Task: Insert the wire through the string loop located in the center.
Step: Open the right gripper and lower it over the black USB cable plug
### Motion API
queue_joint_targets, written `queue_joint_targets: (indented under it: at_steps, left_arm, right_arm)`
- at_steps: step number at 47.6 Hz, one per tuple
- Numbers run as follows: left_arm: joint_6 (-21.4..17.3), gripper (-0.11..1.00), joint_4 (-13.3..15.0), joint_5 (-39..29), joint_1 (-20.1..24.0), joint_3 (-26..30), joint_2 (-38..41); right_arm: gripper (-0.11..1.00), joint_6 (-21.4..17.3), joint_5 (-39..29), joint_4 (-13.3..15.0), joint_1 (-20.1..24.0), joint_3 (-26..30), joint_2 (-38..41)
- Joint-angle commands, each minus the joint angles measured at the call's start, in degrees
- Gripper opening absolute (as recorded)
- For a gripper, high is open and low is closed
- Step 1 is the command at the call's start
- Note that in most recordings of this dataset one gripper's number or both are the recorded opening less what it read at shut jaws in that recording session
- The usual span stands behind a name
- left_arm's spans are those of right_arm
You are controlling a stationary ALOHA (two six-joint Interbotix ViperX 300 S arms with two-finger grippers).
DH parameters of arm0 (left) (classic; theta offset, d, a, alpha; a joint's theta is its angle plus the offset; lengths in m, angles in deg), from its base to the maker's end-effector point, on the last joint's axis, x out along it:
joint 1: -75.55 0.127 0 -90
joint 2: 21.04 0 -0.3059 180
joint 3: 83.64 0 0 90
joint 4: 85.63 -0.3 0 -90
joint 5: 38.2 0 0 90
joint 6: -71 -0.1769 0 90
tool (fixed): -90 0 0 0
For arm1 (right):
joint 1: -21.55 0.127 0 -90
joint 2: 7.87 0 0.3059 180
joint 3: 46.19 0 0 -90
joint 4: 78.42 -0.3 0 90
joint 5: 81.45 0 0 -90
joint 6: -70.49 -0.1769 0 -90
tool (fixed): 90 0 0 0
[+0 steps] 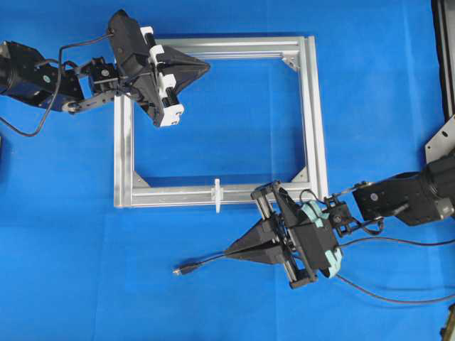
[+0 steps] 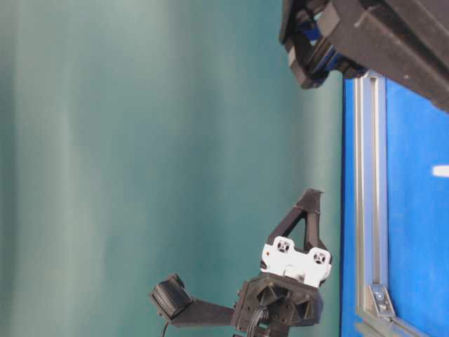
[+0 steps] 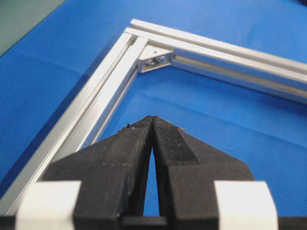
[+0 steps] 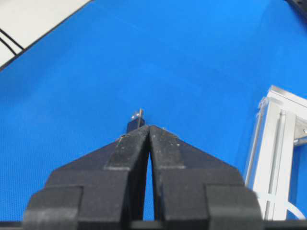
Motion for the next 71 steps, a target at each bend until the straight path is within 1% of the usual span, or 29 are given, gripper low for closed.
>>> queue_joint_targets:
  at_steps: [1,6,12,18,21,25,28,33,34,36,38,39,44,51,63,71]
  left_arm:
    - [-0.1,0.0,-0.9,0.0,0.1,0.9,-3.0]
    - [-0.1,0.0,-0.9,0.0,0.1,0.4,-3.1]
    - [0.3,0.0,-1.1,0.0,0.1,0.2,-3.2]
    - [0.4,0.0,-1.1,0.0,0.1,0.2,-3.2]
    - [0.3,0.0,-1.1,-0.1,0.1,0.2,-3.2]
    - [0.3,0.0,-1.1,0.0,0.1,0.2,-3.2]
    - [0.3,0.0,-1.1,-0.1,0.1,0.3,-3.2]
    - [0.3,0.0,-1.1,0.0,0.1,0.2,-3.2]
    - [0.3,0.0,-1.1,-0.1,0.1,0.2,-3.2]
    - [0.3,0.0,-1.1,0.0,0.0,0.2,-3.3]
    - [0.3,0.0,-1.1,-0.1,0.0,0.2,-3.3]
    - [0.3,0.0,-1.1,0.0,0.0,0.2,-3.3]
    - [0.3,0.0,-1.1,-0.1,0.0,0.2,-3.3]
    - [0.4,0.0,-1.1,-0.1,0.0,0.2,-3.2]
    - [0.4,0.0,-1.1,-0.8,0.0,0.2,-3.2]
    - [0.4,0.0,-1.1,-1.0,0.0,0.2,-3.2]
  right_arm:
    - [0.0,-0.2,-0.1,0.2,0.6,1.0,-2.2]
    - [-0.05,-0.6,-2.5,0.0,0.9,1.6,-2.4]
    - [-0.05,-2.5,-7.0,-0.1,1.1,2.5,-2.4]
    - [-0.04,-4.7,-8.5,0.1,1.5,2.7,-2.5]
    - [-0.01,-5.4,-8.4,0.1,1.8,2.7,-2.5]
    - [0.1,-5.7,-8.5,0.0,1.9,2.9,-2.4]
    - [0.24,-6.2,-8.4,-0.2,1.9,3.1,-2.4]
    - [0.53,-6.6,-8.6,-0.7,1.9,3.4,-2.4]
    - [0.62,-6.6,-8.5,-0.8,1.9,3.4,-2.3]
    - [0.74,-6.7,-8.5,-0.9,1.9,3.5,-2.3]
    - [0.84,-6.7,-8.5,-1.1,1.9,3.7,-2.1]
    - [0.87,-6.8,-8.5,-1.2,1.9,3.8,-2.0]
    - [0.8,-6.8,-8.6,-2.2,1.9,4.7,-0.5]
    - [0.81,-6.9,-8.8,-4.3,1.9,6.6,3.7]
    - [0.81,-6.9,-8.8,-7.6,1.9,9.1,10.3]
    - [0.8,-6.9,-8.7,-8.1,1.9,10.0,11.8]
